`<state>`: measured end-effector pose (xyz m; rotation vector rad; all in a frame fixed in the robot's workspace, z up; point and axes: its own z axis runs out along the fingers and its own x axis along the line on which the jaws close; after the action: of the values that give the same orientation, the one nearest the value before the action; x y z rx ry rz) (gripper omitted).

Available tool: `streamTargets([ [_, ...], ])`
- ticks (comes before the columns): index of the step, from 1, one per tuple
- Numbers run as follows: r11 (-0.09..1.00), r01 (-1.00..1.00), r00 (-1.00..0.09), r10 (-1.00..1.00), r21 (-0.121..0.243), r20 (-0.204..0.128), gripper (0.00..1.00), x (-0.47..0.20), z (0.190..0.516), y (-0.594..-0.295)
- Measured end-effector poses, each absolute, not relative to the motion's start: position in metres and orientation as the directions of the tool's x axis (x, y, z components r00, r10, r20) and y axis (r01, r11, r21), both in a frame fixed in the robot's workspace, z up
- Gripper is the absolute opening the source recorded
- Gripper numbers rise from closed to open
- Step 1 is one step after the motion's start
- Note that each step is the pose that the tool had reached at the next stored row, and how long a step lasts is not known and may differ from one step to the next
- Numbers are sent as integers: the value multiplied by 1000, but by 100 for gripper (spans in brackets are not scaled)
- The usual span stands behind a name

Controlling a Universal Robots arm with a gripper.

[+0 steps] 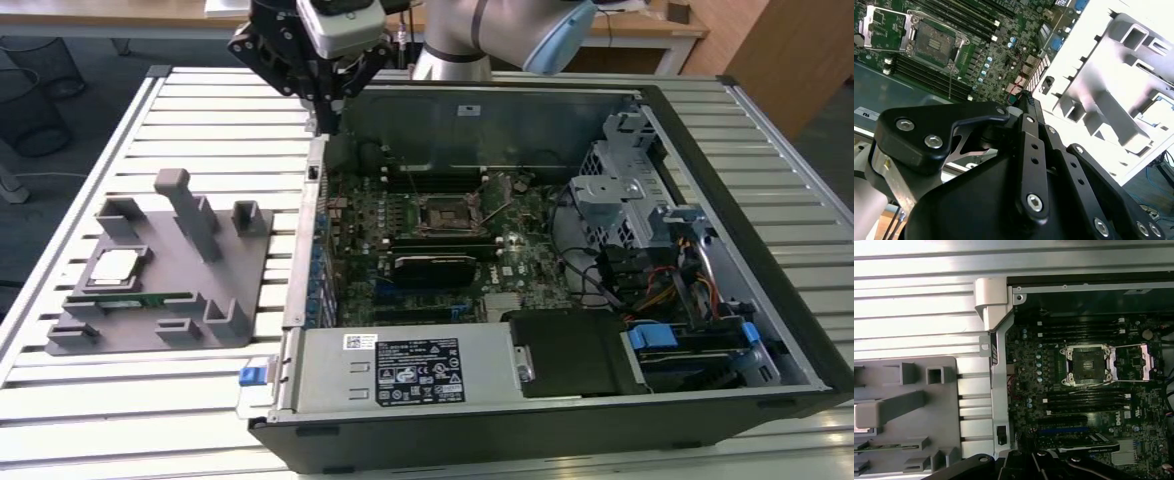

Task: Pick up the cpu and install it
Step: 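Reach for the cpu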

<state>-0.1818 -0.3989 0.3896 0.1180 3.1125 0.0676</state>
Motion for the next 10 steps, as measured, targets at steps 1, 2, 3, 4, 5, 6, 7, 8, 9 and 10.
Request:
streamTargets([
  [1,996,75,-997,76,44,-24,11,-182,390,-399],
  [2,996,75,-997,76,44,-24,11,-182,390,-399],
  [3,996,75,-997,76,44,-24,11,-183,389,-399],
  [4,996,75,-997,76,44,-24,11,-183,389,-399],
  [5,996,75,-997,76,44,-24,11,-183,389,-399],
  [6,996,75,-997,76,44,-24,11,-183,389,-399],
  [7,996,75,-997,76,44,-24,11,-183,389,-399],
  [8,996,75,-997,76,44,-24,11,-184,389,-399],
  [9,996,75,-997,76,44,-24,11,-184,389,-399],
  [10,996,75,-997,76,44,-24,11,-184,389,-399],
])
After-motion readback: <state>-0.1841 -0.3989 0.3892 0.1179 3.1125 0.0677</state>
